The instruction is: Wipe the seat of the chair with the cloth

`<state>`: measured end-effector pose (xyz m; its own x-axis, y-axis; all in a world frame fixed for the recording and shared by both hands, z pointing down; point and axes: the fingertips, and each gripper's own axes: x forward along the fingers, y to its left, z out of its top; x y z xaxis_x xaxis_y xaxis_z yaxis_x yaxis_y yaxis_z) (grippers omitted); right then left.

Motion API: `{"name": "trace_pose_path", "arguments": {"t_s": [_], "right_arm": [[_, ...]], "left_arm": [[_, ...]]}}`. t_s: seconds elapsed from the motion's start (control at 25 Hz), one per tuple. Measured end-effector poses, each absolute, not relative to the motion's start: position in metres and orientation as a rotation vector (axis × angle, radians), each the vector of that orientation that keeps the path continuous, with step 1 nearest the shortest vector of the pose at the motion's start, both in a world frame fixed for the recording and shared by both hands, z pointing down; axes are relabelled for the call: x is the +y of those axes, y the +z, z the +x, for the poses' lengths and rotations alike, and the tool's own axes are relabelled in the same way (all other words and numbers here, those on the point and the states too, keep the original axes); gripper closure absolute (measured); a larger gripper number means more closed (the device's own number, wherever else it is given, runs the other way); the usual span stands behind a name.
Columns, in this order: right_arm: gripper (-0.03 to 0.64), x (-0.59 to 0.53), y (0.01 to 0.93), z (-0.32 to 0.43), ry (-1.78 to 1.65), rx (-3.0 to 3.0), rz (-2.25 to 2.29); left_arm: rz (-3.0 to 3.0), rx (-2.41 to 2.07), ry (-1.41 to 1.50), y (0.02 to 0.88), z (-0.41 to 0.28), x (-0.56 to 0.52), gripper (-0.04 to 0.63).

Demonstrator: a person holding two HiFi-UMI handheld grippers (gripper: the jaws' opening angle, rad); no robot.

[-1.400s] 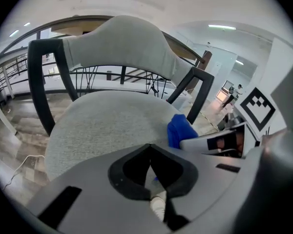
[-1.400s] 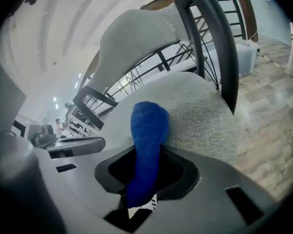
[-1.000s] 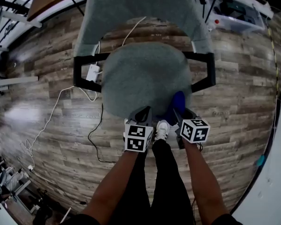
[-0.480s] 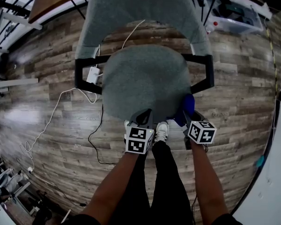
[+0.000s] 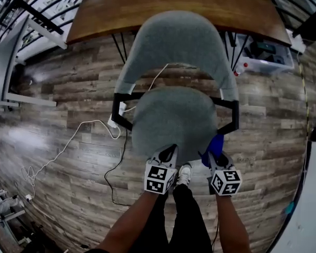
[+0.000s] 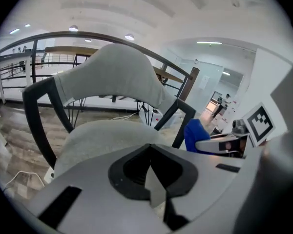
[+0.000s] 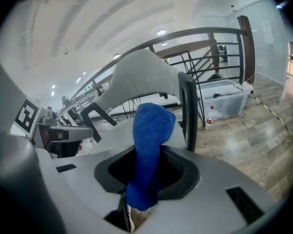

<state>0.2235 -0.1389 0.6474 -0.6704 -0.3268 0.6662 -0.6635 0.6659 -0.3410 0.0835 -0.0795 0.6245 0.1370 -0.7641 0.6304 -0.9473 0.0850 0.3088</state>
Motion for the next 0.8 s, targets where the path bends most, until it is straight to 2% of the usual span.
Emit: {"name": "trace_pose_path", "arguments": {"t_s": [0.52, 0.8], "right_arm": [[0.507, -0.143, 0.428, 0.144, 0.488, -2.611, 0.705], [0.506, -0.131, 0.335, 0.12, 0.411, -2.718, 0.64]], "left_arm": [[1.739, -1.813, 0.177, 0.435, 0.023, -0.086, 0.588], [1.823, -1.855, 0.156, 0.337, 0.023, -0.076, 0.589]]}}
